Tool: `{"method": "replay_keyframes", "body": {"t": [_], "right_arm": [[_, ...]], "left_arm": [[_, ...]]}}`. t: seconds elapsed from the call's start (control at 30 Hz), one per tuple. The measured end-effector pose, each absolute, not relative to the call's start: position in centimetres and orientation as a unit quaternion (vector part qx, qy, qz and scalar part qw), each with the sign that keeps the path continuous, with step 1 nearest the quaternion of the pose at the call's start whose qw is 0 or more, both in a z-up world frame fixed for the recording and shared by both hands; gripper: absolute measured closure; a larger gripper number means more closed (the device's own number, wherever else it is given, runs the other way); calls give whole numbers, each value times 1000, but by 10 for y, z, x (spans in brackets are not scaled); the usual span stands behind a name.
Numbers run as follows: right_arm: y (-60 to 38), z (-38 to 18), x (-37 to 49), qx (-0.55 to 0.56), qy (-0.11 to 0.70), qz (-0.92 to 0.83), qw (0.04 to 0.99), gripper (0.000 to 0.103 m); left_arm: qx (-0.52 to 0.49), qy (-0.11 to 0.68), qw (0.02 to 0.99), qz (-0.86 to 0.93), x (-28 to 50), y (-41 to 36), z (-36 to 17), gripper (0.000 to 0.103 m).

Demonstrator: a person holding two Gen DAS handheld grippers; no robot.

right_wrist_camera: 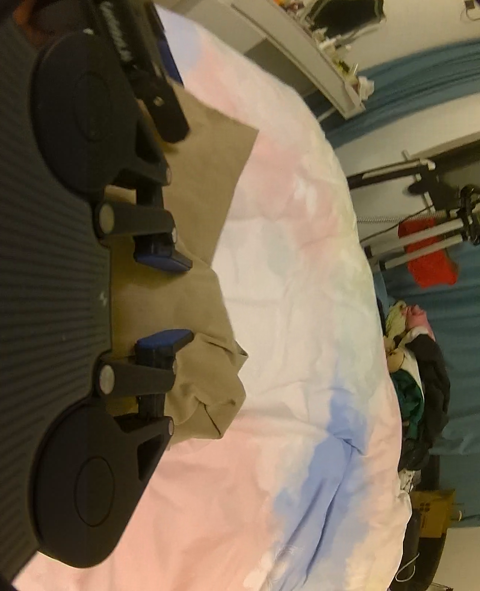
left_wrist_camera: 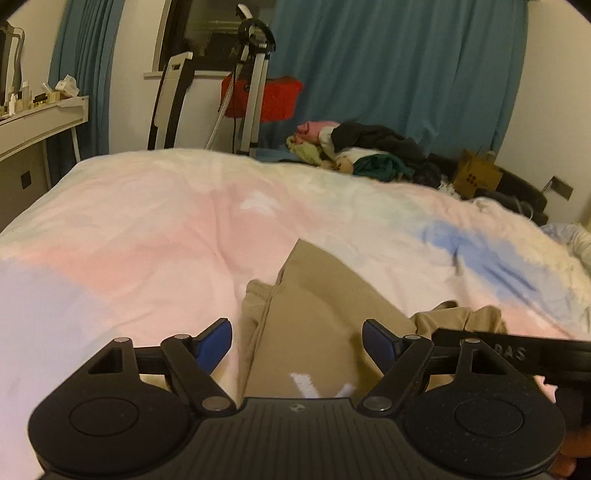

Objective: Fold clothes

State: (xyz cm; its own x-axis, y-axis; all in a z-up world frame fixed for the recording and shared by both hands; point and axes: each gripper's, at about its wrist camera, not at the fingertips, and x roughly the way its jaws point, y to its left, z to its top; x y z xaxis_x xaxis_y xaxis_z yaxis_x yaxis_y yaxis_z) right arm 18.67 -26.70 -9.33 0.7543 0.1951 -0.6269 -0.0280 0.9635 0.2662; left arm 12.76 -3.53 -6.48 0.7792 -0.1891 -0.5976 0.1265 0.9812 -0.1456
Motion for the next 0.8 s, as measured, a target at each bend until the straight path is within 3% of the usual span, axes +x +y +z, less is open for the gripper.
{"method": "replay_keyframes", "body": {"t": [0.37,0.8], "right_arm": [[-263,-94,166,131,336,58,931,64],[-287,-100,106,219,372,57,900,66]], "left_arm": [[-15,298,948,-107,82,-45,-48,27],[16,336,937,-98,39,-54,-50,26]]}}
